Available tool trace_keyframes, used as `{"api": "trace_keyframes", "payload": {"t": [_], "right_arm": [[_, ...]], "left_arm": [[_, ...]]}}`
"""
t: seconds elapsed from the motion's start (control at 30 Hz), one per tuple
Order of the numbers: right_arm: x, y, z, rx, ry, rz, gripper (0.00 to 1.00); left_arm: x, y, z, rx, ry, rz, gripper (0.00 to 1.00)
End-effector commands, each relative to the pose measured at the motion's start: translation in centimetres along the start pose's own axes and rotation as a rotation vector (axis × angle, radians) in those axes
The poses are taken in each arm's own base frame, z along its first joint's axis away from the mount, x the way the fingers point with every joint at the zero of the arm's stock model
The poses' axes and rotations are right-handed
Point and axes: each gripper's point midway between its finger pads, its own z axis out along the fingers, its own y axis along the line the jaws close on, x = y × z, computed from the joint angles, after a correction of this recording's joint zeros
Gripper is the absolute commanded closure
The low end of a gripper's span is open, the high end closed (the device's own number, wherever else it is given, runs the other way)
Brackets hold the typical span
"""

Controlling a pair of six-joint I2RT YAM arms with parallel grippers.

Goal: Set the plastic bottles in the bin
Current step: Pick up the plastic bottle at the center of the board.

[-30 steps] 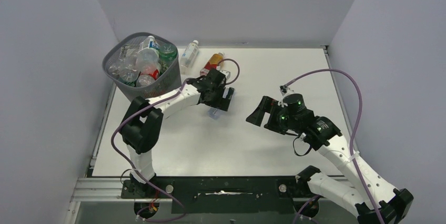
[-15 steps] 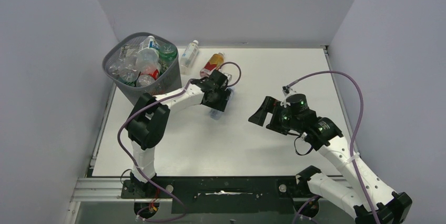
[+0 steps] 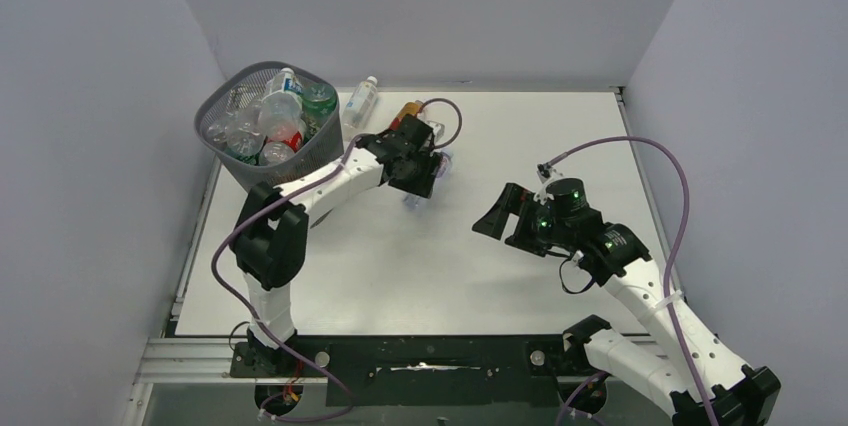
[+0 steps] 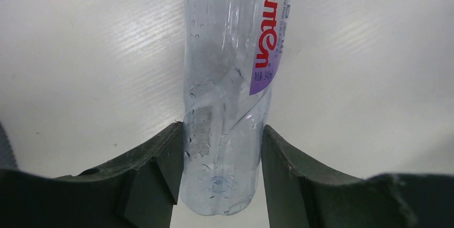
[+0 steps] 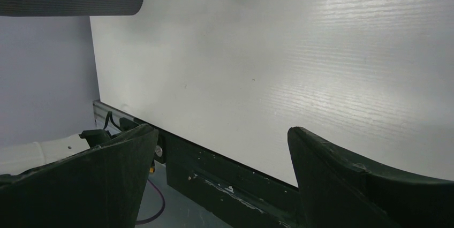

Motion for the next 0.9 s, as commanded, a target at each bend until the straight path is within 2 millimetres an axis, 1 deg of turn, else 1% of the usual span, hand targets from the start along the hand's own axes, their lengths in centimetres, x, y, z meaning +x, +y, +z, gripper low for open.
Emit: {"api": "trace_keyframes", "payload": {"t": [0.0, 0.1, 0.2, 0.27, 0.43, 0.53, 0.67, 0.87], "right_arm": [[-0.9, 1.1, 0.1, -0.058, -0.03, -0.018, 0.02], [-0.8, 1.3, 0.3, -0.061, -0.012, -0.012, 0.02], [-1.4, 1.6, 0.0, -0.057, -0.026, -0.013, 0.02], [-1.5, 1.6, -0.2, -0.058, -0.037, -0.011, 0.02], [-1.2, 1.5, 0.1, -0.062, -0.028, 0.003, 0.02], [-1.3, 1.7, 0.0, -0.07, -0.031, 0.005, 0.02], [-1.4, 1.9, -0.3, -0.075, -0.037, 0.005, 0.02], [-1.2, 1.8, -0.4, -0.076, -0.032, 0.011, 0.02]], "left_arm": [[-8.6, -2.0, -9.9, 0.086, -0.264, -0.013, 0.56], [-10.4, -2.5, -13.4, 0.105, -0.32, -0.012, 0.56], [-11.8, -3.1, -16.8, 0.136, -0.377, -0.019, 0.56], [-12.5, -3.2, -18.7, 0.149, -0.404, -0.023, 0.56], [-13.8, -3.7, -23.3, 0.18, -0.473, -0.025, 0.56], [-14.3, -3.9, -25.6, 0.199, -0.511, -0.029, 0.56], [-14.8, -3.9, -27.9, 0.211, -0.553, -0.037, 0.56], [-15.3, -3.6, -30.1, 0.211, -0.592, -0.043, 0.56]]}}
